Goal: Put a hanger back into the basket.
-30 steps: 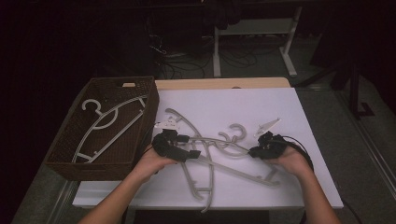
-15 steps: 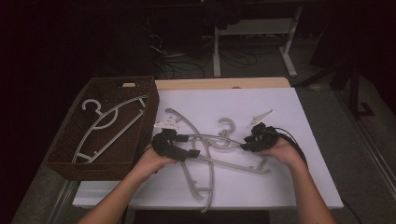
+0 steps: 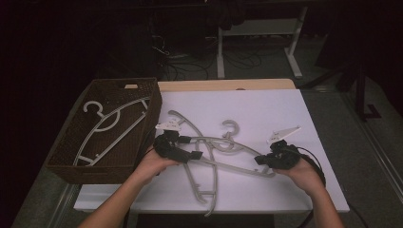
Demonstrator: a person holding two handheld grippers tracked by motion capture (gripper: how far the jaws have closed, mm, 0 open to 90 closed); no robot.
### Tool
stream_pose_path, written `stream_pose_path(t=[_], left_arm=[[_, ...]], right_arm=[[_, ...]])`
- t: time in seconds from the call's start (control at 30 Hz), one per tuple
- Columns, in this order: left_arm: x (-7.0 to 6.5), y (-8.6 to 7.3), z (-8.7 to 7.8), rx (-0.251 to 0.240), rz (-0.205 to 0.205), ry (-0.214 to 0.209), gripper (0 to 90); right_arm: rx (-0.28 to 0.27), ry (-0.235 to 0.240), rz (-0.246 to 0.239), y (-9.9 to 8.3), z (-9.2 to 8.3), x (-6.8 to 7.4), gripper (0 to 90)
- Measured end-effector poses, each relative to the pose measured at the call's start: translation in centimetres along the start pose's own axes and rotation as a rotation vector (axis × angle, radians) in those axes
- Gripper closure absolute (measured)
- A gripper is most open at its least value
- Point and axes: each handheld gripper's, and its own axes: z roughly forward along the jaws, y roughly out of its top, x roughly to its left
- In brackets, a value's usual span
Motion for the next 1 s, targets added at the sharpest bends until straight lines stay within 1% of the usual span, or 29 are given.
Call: stream_pose_path(t=[0.23, 0.3, 0.37, 0.4, 0.43, 0.5, 0.53, 0.57, 0.63, 0.7, 0.77, 0.83, 0.9, 0.93, 0.97, 1.0], left_arm=[[0.1, 0.0, 0.2, 0.005, 0.001, 0.004, 13.9], [0.1, 0.1, 0.2, 0.006, 0.003, 0.007, 14.0], [0.2, 0.4, 0.4, 0.008, 0.007, 0.019, 14.1], [0.2, 0.4, 0.4, 0.008, 0.007, 0.019, 14.2], [0.5, 0.8, 0.8, 0.019, 0.014, 0.037, 14.4], [0.8, 1.2, 1.3, 0.04, 0.032, 0.047, 15.9], [0.8, 1.2, 1.3, 0.04, 0.032, 0.047, 16.1], [1.1, 1.5, 1.9, 0.056, 0.045, 0.073, 16.3], [1.6, 1.9, 2.4, 0.076, 0.058, 0.1, 18.3], [2.1, 2.1, 3.0, 0.1, 0.071, 0.127, 20.4], [2.5, 2.3, 3.7, 0.128, 0.092, 0.159, 21.6], [2.7, 2.6, 4.3, 0.152, 0.118, 0.181, 23.4], [3.0, 2.9, 4.8, 0.179, 0.145, 0.196, 24.9], [3.0, 2.9, 4.8, 0.179, 0.145, 0.196, 25.8], [3.3, 3.2, 5.5, 0.21, 0.172, 0.207, 26.6], [3.4, 3.3, 5.8, 0.225, 0.181, 0.211, 27.1]], right_arm=[[0.044, 0.017, -0.022, -1.4, 0.3, 0.8, 89.1], [0.059, 0.025, -0.023, -1.9, 0.4, 1.0, 89.1], [0.076, 0.022, -0.019, -2.3, 0.6, 1.0, 89.1], [0.076, 0.022, -0.019, -2.3, 0.6, 1.0, 89.1], [0.079, 0.031, -0.017, -2.5, 0.7, 0.8, 89.2], [0.086, 0.025, -0.017, -2.4, 0.8, 0.8, 89.2], [0.087, 0.028, -0.019, -2.5, 0.9, 0.8, 89.2], [0.096, 0.028, -0.022, -2.5, 1.0, 0.7, 89.2], [0.114, 0.025, -0.025, -2.6, 1.3, 0.8, 89.2], [0.11, 0.031, -0.024, -2.6, 1.3, 0.7, 89.2], [0.112, 0.03, -0.023, -2.6, 1.3, 0.7, 89.3], [0.112, 0.032, -0.022, -2.6, 1.3, 0.7, 89.3], [0.11, 0.037, -0.017, -2.6, 1.3, 0.6, 89.3], [0.109, 0.039, -0.016, -2.6, 1.4, 0.5, 89.3], [0.108, 0.04, -0.018, -2.6, 1.4, 0.5, 89.3], [0.108, 0.04, -0.018, -2.6, 1.4, 0.5, 89.3]])
